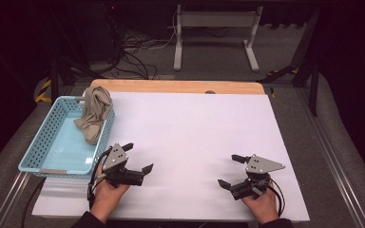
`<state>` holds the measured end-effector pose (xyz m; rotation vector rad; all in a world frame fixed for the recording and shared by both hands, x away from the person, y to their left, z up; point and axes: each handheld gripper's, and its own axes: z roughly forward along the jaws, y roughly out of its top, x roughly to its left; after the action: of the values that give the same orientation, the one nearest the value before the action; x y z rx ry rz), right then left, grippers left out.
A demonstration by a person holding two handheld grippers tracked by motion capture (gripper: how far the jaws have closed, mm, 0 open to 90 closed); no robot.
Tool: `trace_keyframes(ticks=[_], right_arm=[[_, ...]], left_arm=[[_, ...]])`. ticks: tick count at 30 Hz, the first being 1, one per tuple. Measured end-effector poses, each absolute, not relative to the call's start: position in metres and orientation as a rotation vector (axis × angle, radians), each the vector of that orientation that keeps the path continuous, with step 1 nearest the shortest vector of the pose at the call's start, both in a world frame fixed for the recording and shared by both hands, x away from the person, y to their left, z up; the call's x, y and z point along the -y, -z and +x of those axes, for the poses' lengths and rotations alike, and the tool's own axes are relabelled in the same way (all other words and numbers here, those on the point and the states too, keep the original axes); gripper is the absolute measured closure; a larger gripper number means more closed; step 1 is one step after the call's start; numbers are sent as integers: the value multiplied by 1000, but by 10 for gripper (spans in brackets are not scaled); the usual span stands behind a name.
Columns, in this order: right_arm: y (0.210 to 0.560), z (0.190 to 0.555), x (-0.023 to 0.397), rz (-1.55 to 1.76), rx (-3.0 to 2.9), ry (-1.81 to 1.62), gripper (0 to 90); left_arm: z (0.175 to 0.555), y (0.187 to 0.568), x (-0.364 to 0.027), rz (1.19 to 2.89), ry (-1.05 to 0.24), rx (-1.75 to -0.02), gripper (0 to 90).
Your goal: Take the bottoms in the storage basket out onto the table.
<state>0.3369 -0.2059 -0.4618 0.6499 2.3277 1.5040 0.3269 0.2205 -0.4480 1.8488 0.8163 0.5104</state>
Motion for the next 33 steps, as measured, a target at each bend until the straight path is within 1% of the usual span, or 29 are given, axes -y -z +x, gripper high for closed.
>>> trace_keyframes(ticks=[6,7,12,15,21,23,27,33], right_arm=[[462,337,205,647,-2331,-1504,1],[462,337,205,646,-2332,-1505,1],[462,337,205,645,-2338,-1504,1],[462,337,205,644,-2341,-1504,1],[463,337,204,636,-2354,-1507,2],[463,337,203,631,-2356,-1504,2],[463,337,203,632,-2357,-1508,2],[463,337,203,633,-2358,-1506,2]], left_arm=[[327,441,-222,1850,-491,-830,2],[328,437,-223,1848,-505,-838,3],[327,433,-227,1840,-495,-837,3],[328,430,-230,1855,-517,-844,4],[328,422,-235,1839,-503,-856,16],[329,416,-238,1824,-474,-866,18],[330,407,-241,1846,-519,-851,20],[332,401,-246,1852,-526,-851,20]])
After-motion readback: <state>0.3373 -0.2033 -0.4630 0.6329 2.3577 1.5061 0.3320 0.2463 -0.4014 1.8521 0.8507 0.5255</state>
